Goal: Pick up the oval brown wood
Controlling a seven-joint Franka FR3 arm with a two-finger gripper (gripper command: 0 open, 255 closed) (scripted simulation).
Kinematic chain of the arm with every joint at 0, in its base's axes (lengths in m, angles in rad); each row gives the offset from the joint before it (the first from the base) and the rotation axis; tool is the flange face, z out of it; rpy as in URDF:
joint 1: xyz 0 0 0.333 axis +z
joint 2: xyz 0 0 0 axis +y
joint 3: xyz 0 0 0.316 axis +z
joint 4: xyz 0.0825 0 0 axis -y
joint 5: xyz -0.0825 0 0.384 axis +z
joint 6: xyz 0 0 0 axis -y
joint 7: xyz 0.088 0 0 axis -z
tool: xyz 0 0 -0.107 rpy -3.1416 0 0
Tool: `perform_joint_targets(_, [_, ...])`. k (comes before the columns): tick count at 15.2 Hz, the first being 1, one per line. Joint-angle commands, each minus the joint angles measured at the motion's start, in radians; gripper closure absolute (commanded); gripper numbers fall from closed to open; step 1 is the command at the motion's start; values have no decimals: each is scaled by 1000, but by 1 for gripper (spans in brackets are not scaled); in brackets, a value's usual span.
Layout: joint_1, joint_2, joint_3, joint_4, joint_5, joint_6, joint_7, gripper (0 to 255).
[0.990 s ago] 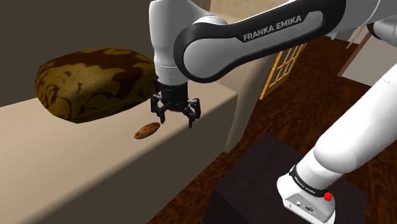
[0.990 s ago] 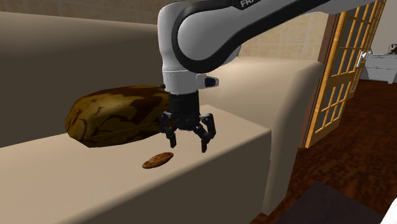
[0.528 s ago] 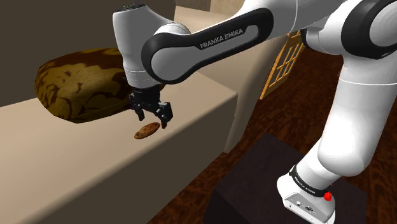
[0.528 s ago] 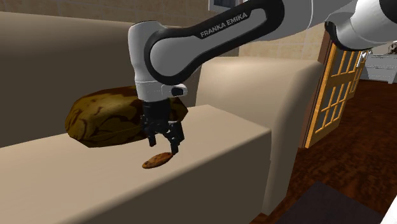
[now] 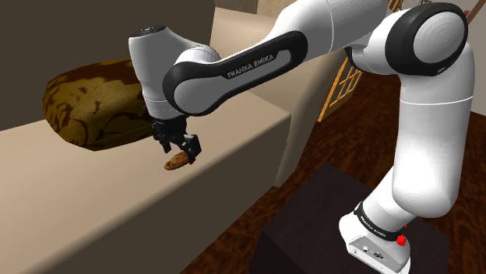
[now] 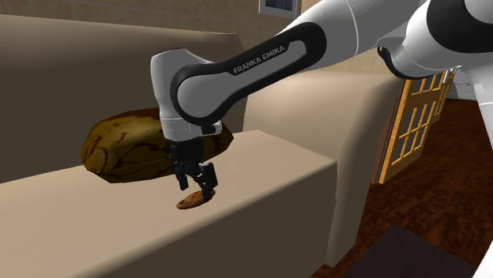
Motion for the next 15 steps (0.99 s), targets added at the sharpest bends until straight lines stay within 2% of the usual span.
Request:
perform_joint_targets(1, [4, 16, -8, -15, -12, 28, 8, 0])
perform_joint_targets(3, [4, 16, -8, -15, -12, 28, 8, 0])
perform_joint_targets(4, [1, 12, -7, -20, -11, 30, 7, 255])
perform_joint_targets(15, [2, 5, -2, -3, -4, 7, 2, 255])
